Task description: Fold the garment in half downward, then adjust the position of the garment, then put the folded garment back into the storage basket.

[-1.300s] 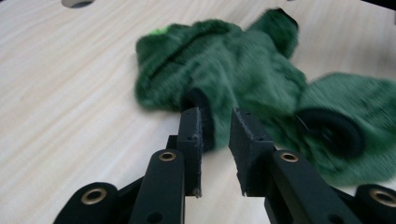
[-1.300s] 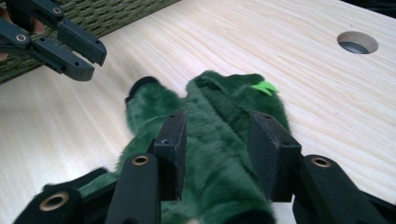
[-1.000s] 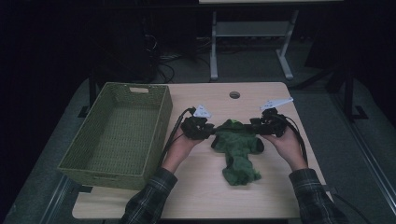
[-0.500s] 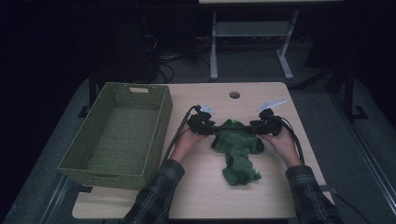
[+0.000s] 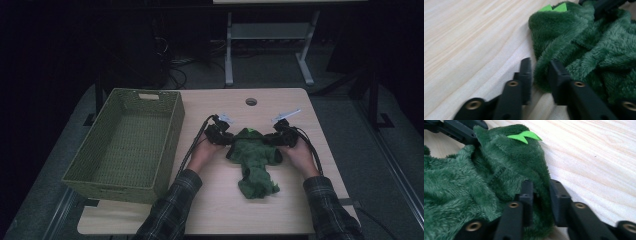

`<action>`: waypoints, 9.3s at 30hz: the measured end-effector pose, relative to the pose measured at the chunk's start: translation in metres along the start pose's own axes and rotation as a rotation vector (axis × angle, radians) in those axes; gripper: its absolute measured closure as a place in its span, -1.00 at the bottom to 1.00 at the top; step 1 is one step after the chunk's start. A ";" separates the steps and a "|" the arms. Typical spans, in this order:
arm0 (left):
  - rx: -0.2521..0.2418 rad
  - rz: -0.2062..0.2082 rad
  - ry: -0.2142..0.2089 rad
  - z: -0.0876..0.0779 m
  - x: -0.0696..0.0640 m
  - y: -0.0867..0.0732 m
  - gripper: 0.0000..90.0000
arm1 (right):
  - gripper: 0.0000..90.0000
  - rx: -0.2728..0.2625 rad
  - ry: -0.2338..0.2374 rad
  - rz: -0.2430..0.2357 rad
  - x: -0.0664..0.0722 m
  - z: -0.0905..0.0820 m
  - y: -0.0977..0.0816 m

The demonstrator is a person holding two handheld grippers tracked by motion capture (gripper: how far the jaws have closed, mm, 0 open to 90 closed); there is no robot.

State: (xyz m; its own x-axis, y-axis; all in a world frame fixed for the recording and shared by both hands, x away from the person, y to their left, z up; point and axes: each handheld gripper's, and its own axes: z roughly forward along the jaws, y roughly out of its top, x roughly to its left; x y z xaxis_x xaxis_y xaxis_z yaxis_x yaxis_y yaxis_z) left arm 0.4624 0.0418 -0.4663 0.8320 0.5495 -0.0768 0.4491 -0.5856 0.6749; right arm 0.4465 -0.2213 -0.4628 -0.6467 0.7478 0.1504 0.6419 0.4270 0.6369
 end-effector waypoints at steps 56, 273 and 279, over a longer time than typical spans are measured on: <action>-0.258 0.180 -0.087 -0.091 -0.093 -0.026 0.91 | 0.94 -0.252 0.122 -0.116 0.079 -0.110 -0.053; 0.312 0.401 -0.236 -0.048 -0.108 -0.003 -0.69 | -0.94 -0.100 -0.200 0.040 0.062 -0.085 -0.148; 0.370 0.424 -0.228 -0.038 -0.109 -0.007 -0.70 | -0.94 -0.100 -0.200 0.040 0.062 -0.085 -0.148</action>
State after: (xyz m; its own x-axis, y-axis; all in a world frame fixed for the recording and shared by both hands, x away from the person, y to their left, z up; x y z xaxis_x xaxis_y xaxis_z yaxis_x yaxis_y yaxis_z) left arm 0.3561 0.0085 -0.4347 0.9936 0.1056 -0.0398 0.1127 -0.9164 0.3841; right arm 0.2765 -0.2806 -0.4835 -0.5202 0.8535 0.0301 0.6149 0.3499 0.7068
